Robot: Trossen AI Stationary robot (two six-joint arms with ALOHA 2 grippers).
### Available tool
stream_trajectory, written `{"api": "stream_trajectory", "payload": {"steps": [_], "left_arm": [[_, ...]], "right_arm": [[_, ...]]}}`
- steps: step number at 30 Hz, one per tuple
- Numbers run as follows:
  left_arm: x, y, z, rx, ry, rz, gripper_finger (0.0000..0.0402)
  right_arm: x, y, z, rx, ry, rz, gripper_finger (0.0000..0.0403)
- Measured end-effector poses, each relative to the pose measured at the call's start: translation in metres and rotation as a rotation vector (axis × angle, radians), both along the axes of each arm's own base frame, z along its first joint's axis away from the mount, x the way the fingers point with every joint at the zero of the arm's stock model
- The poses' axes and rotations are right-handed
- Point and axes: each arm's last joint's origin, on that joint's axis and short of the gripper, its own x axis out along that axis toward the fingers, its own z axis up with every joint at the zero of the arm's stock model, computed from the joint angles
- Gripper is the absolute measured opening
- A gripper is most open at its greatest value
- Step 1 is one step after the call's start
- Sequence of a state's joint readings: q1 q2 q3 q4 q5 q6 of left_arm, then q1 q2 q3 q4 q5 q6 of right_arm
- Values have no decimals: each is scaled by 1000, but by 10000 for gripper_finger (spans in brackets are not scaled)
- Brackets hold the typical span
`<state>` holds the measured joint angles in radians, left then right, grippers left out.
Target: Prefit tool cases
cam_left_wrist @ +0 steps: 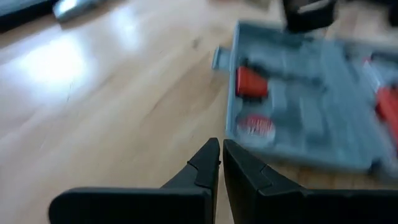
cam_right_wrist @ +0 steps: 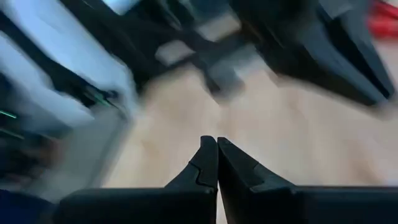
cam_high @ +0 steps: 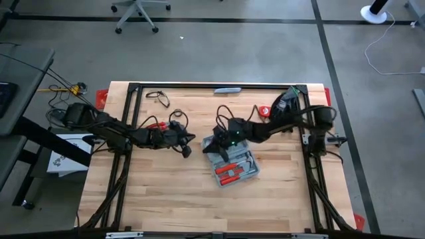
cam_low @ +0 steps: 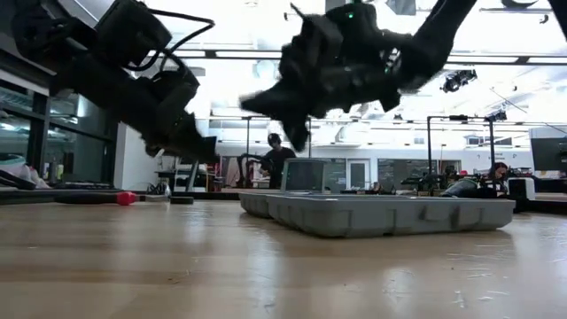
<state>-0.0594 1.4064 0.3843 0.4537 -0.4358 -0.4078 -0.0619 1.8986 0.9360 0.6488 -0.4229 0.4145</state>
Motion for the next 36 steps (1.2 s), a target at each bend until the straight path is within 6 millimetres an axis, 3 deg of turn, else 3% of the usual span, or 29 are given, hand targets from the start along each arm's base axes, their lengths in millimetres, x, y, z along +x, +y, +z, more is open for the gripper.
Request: {"api": "stream_trajectory", "payload": {"steps": [5,9,13,18,27,36], "left_arm": [[24,14,9,-16,-74,-20,9],[63,24,3,5,-17,-129,1],[102,35,-12,7,86,-210,1],[133,45,-27,-7,198,-237,0],[142,47,-40,-34,270,-245,0],[142,47,-41,-35,269,-248,0]], "right_arm": [[-25,-6,7,-279,262,-143,0],[-38,-9,-9,-394,460,-193,0],[-37,-15,-11,-453,478,-247,0],[-40,-31,-14,-513,524,-312,0],[-50,-54,-23,-516,642,-342,0],[-84,-44,-29,-464,584,-407,0]]}}
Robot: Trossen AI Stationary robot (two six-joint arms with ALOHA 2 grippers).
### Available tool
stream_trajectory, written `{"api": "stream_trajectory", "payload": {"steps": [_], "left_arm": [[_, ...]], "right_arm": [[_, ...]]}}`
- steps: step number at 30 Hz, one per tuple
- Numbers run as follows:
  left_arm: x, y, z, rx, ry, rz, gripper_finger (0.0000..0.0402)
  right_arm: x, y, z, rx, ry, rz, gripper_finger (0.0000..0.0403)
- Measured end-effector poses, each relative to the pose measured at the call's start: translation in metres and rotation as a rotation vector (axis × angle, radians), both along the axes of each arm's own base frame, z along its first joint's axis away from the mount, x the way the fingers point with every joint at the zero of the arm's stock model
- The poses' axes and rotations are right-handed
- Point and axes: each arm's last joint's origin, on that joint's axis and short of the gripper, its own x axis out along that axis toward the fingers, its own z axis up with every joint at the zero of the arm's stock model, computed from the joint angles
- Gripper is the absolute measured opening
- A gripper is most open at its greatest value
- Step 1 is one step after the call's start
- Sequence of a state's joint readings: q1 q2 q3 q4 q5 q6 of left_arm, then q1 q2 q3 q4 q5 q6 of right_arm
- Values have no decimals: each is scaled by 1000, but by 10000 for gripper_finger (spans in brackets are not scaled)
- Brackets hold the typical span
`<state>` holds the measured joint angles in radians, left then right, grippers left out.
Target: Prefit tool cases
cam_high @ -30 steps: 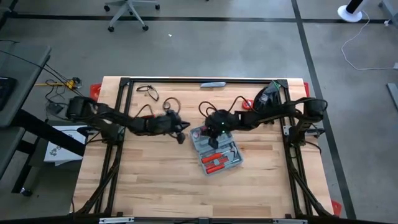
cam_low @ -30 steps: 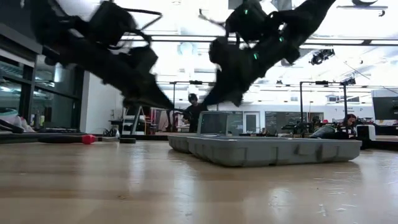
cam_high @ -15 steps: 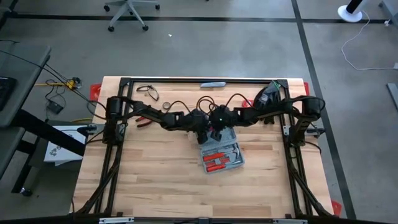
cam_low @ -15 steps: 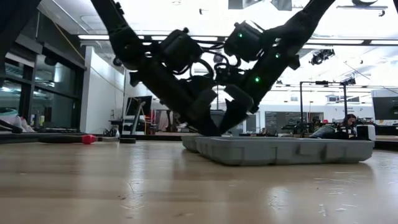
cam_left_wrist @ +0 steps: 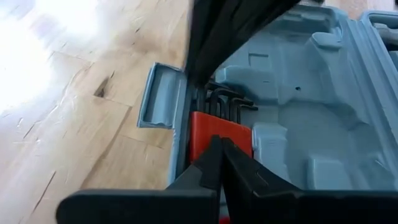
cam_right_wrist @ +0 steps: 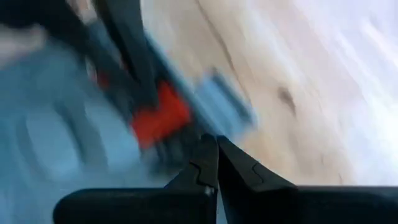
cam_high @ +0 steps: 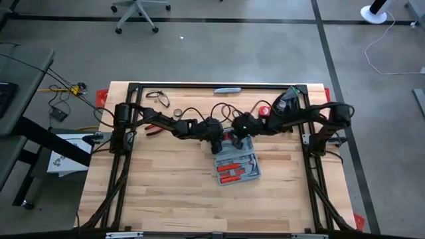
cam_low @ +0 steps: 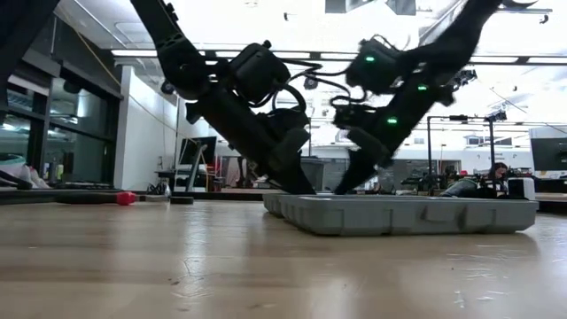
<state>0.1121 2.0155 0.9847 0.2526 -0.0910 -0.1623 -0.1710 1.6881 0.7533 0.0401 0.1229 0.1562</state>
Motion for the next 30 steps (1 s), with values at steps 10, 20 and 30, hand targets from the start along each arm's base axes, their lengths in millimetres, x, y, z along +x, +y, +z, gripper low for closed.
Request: {"api": "stream_trajectory", "payload": {"steps": [10,20,30], "left_arm": [[-1,-1,-1,-3,5,-4,0],[2,0,1,6,-42,-1,0],[2,0,20,11,-109,-4,1]], "right_arm": [[-51,11,-1,11,-101,-102,0],[-53,9,-2,-63,-214,-80,0],[-51,-1,4,-127,-264,-71,0]]}}
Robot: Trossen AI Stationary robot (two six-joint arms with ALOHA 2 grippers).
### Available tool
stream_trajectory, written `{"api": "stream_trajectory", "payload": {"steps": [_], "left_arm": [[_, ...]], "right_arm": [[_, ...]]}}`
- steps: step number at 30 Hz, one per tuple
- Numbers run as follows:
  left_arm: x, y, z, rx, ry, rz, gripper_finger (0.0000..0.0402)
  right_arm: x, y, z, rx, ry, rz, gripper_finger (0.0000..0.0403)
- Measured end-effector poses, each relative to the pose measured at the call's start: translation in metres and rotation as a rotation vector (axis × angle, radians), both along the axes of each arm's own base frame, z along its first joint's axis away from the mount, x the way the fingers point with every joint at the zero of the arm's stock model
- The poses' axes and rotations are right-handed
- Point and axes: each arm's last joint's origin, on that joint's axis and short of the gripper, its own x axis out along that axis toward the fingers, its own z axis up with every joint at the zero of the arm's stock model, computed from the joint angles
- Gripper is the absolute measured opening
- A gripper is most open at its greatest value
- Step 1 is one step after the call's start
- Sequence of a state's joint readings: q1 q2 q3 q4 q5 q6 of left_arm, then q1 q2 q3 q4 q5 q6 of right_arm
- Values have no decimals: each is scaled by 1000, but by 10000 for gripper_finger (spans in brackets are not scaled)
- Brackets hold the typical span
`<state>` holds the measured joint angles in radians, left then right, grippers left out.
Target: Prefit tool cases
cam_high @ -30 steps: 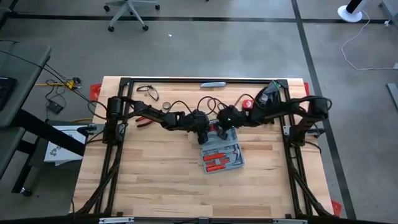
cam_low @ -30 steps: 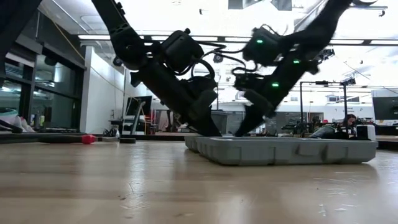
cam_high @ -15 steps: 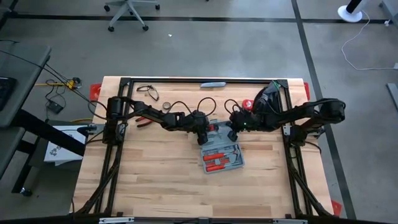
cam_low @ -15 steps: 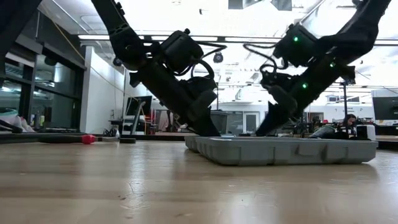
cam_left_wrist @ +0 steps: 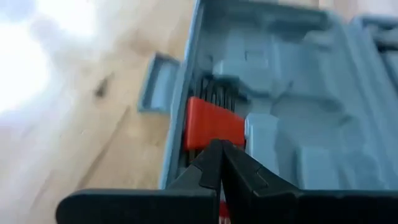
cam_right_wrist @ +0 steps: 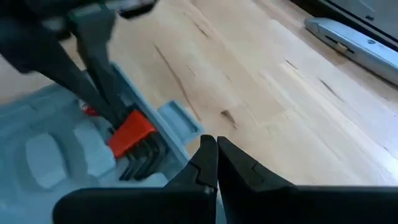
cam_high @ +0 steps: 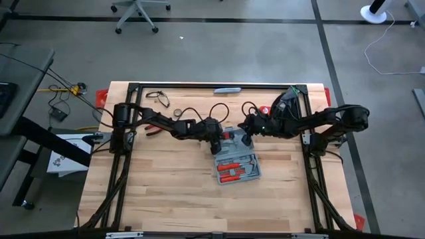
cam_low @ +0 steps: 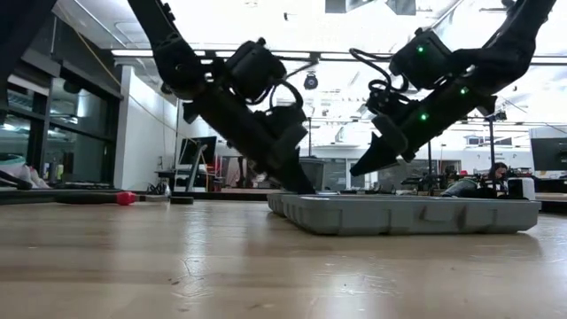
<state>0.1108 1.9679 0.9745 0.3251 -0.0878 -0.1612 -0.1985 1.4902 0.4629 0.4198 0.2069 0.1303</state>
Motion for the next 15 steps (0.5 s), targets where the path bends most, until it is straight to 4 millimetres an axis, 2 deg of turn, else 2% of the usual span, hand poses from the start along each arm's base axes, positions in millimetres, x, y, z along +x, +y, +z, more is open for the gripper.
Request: {"api": "stream_trajectory", "payload": {"steps": [5,11,15], "left_arm": [[0,0,23,43,-70,-24,1],[-2,-1,38,67,-93,-40,1],[-2,-3,40,68,-102,-45,1]], "right_arm": [[-1,-1,-1,2,10,-5,0],[-1,0,-2,16,17,16,0],[-1,0,-2,19,24,16,0]]}}
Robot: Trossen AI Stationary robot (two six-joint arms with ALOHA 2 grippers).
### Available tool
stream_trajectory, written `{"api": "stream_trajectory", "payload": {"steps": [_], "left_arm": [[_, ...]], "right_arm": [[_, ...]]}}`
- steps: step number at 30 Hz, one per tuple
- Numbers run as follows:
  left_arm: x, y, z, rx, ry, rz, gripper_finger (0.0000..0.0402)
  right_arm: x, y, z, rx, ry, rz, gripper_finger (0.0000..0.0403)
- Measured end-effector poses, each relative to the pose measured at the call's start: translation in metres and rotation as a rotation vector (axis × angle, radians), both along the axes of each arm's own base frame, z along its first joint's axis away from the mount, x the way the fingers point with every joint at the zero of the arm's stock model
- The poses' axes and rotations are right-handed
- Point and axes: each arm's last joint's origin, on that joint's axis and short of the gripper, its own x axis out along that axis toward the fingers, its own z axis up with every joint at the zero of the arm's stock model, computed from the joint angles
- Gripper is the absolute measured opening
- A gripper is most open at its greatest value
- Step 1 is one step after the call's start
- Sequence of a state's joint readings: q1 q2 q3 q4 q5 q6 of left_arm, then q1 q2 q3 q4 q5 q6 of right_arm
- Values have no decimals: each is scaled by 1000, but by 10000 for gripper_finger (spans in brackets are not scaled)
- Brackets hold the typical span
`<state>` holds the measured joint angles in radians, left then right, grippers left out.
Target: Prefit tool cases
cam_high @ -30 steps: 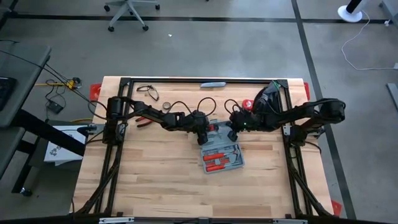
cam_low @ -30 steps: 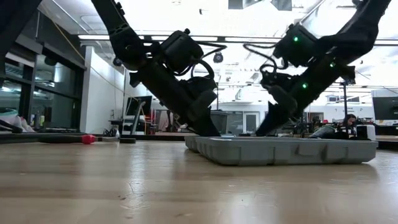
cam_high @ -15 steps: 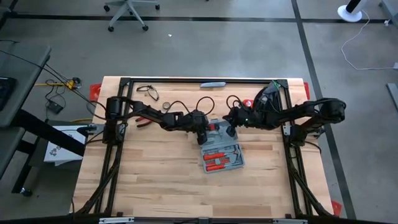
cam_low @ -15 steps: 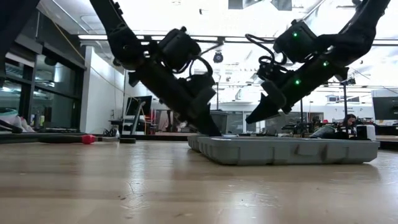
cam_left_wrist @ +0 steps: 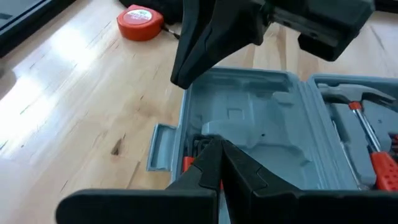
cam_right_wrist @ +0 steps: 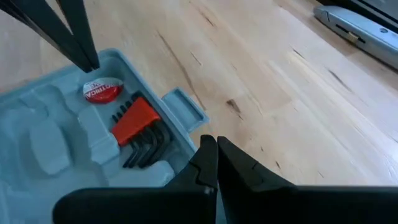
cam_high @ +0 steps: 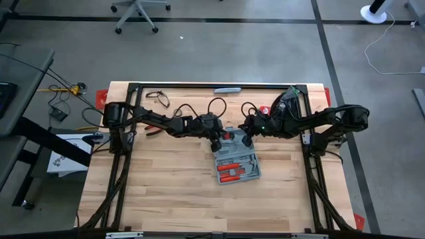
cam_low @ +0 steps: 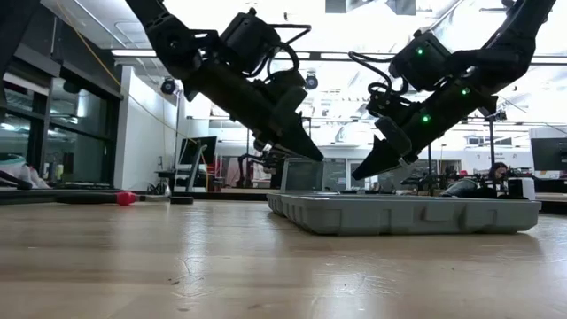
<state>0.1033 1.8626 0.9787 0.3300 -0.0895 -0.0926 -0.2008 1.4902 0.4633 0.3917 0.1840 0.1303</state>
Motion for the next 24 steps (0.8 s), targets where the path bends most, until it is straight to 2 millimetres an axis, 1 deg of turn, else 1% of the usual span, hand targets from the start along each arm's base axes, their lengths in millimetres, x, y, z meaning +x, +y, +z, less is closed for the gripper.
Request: {"api": "stream_trajectory", "payload": {"steps": [15,24], "left_arm": [[2,-21,1,-45,-7,-28,1],[2,-19,1,-43,-7,-22,1]], "right_arm": [[0,0,-1,1,7,0,0],[0,0,-1,1,7,0,0]]}}
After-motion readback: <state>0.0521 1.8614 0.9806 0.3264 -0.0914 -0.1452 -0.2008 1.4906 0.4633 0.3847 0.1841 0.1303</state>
